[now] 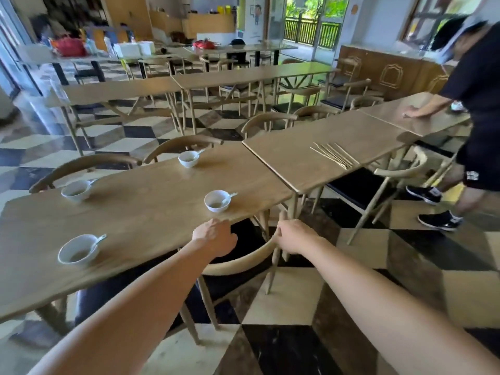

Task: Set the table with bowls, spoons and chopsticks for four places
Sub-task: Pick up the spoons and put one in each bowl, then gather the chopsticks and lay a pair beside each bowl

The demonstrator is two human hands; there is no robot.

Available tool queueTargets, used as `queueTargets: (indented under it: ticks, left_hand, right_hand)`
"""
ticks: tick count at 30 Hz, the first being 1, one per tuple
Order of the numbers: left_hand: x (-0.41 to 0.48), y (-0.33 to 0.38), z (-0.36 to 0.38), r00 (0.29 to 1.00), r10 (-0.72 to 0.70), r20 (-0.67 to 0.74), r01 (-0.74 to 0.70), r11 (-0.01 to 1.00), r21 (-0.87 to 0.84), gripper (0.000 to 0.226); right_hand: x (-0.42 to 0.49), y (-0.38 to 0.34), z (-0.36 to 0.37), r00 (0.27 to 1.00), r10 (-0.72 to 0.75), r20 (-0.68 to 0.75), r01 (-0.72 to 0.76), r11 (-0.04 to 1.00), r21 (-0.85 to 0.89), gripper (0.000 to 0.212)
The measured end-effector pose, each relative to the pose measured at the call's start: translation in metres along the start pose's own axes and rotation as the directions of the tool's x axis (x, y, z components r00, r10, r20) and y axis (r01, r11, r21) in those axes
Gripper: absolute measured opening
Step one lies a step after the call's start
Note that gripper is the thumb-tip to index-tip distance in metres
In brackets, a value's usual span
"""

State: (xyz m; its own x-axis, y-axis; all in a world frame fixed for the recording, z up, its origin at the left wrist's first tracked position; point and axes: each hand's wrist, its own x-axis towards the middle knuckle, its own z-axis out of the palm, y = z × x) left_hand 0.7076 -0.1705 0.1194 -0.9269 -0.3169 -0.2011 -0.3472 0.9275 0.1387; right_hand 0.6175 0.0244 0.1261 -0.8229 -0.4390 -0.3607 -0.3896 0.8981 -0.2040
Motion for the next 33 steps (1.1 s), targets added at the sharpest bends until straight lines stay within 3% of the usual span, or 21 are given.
queueTargets:
  ticks: [11,14,17,21,24,29,33]
  left_hand:
    - [0.041,0.097,0.017,0.987,0.132,0.091,-0.128,0.991,-0.049,0.028]
    - [0.069,0.114,0.025,0.978,0.179,0.112,-0.183,0.983,0.025,0.033]
    - [0.112,0.137,0.036,0.974,0.181,0.138,-0.183,0.983,0.003,0.023]
    - [0.174,0.183,0.058,0.943,0.265,0.2,-0.263,0.964,-0.04,0.017]
    - [0.234,0.223,0.07,0.922,0.311,0.228,-0.309,0.95,-0.048,0.018]
    - [0.333,0.288,0.075,0.871,0.393,0.296,-0.393,0.917,-0.059,0.019]
    - [0.401,0.318,0.075,0.851,0.407,0.332,-0.414,0.909,-0.053,0.033]
  right_hand:
    - [0.011,0.094,-0.003,0.994,0.091,-0.053,-0.088,0.994,0.059,0.02]
    - [0.029,0.111,0.005,0.993,0.114,-0.02,-0.111,0.986,0.125,0.02]
    - [0.052,0.138,0.004,0.988,0.152,-0.002,-0.15,0.978,0.144,0.029]
    - [0.085,0.188,-0.013,0.974,0.224,0.019,-0.224,0.964,0.14,0.026]
    - [0.12,0.233,-0.035,0.956,0.287,0.065,-0.294,0.943,0.153,0.022]
    - [0.183,0.302,-0.09,0.917,0.374,0.142,-0.391,0.912,0.124,0.032]
    - [0.228,0.344,-0.106,0.898,0.419,0.135,-0.44,0.869,0.228,0.034]
